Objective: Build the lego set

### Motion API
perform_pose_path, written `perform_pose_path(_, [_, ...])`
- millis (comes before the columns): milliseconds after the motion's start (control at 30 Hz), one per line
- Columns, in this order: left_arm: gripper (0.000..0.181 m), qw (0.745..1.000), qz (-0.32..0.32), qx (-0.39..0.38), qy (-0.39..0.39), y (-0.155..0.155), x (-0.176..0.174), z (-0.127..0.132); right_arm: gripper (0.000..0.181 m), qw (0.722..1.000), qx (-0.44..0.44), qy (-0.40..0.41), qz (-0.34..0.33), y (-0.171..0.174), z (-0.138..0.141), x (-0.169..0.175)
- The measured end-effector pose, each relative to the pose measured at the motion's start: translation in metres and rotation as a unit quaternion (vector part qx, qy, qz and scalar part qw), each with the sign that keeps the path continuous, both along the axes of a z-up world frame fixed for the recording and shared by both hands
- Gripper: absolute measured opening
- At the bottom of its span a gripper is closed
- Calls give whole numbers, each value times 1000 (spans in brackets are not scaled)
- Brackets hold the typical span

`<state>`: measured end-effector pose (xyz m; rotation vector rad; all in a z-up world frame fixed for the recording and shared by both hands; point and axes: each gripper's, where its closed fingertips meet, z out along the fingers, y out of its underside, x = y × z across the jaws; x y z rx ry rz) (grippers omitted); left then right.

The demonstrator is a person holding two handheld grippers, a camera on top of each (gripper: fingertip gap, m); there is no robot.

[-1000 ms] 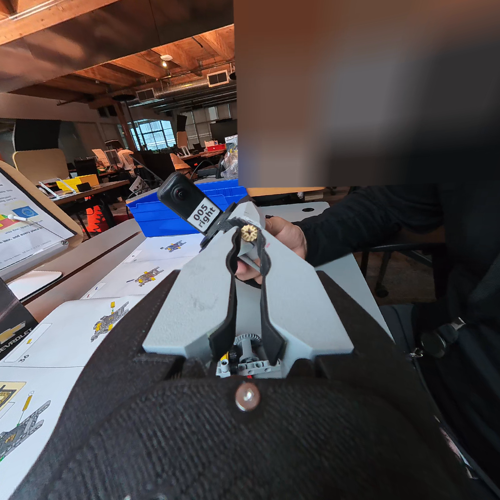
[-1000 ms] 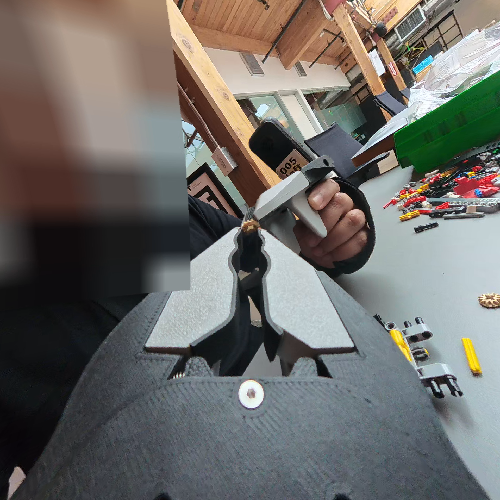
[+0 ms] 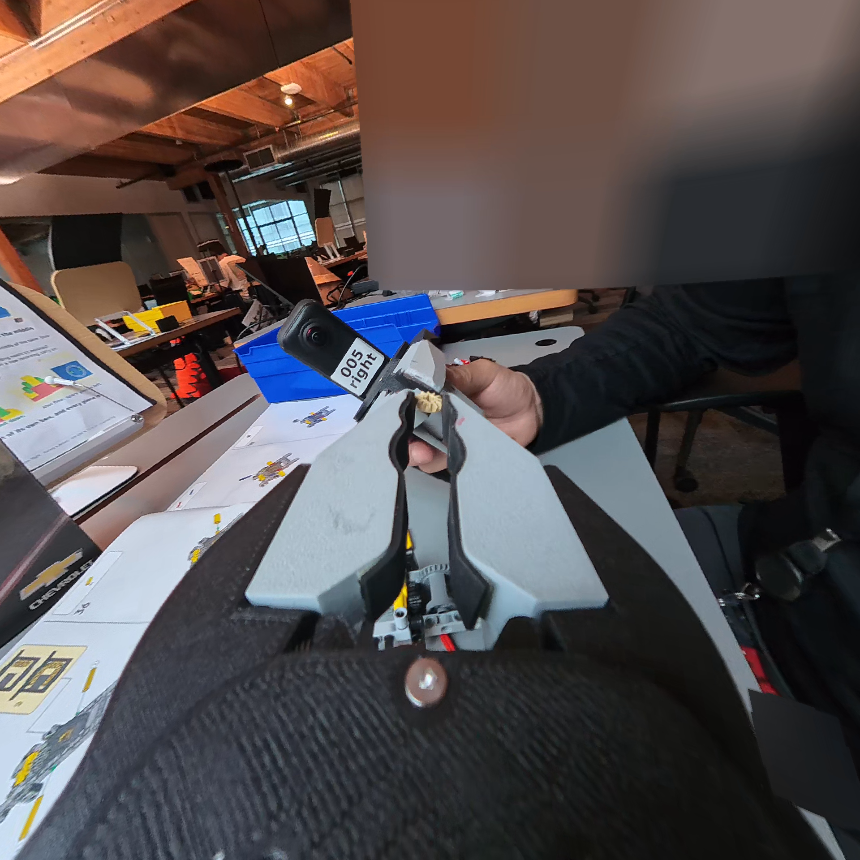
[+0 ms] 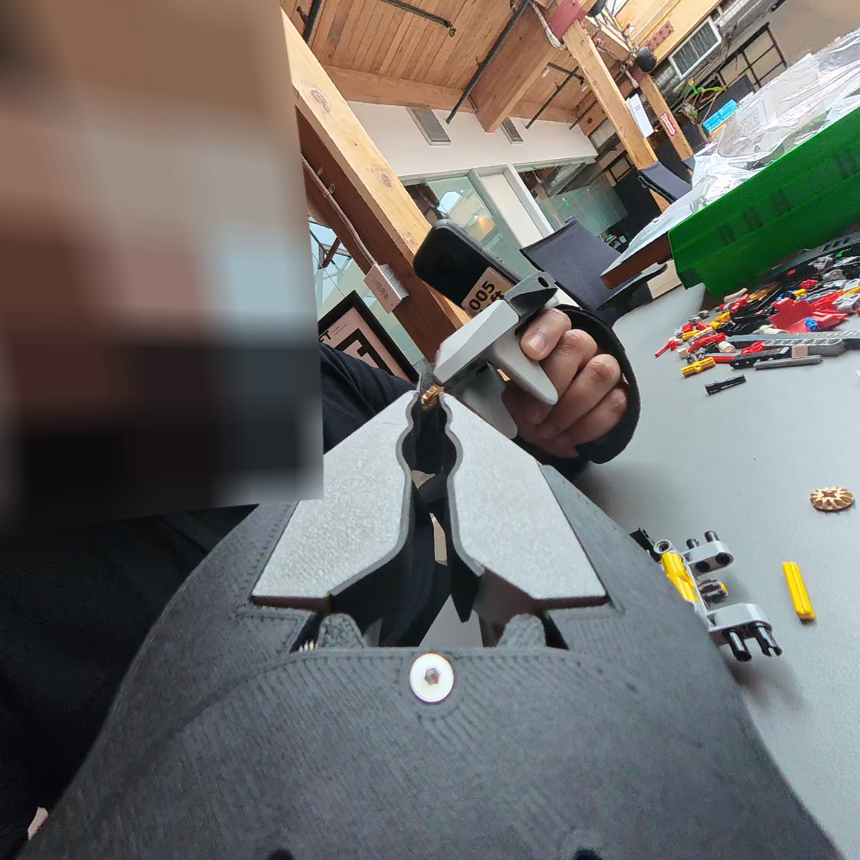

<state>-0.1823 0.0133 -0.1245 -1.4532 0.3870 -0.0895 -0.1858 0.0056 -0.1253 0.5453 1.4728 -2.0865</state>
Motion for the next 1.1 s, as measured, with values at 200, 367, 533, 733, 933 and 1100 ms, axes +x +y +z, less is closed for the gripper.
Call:
perform_pose_path(200, [8,999,24,-11,25,2,-5,-5,2,1000,12,-12,-12,2,-5,-5])
perform_pose_path(367, [8,998,37,-17,50,3,-6,-10,2,999,32,-6,-24,2,-9,-7])
perform_pose_path(533, [8,991,73,-32,109,5,-12,-19,2,997,65,-6,-42,3,-18,-12])
perform_pose_path(733, [8,984,100,-42,143,7,-16,-25,0,994,88,-8,-60,4,-24,-17])
perform_pose_path(933, [8,967,141,-70,202,10,-26,-40,0,985,144,-15,-95,6,-40,-26])
perform_pose_path(1100, [9,948,171,-101,250,13,-32,-54,0,971,203,-10,-128,8,-53,-32])
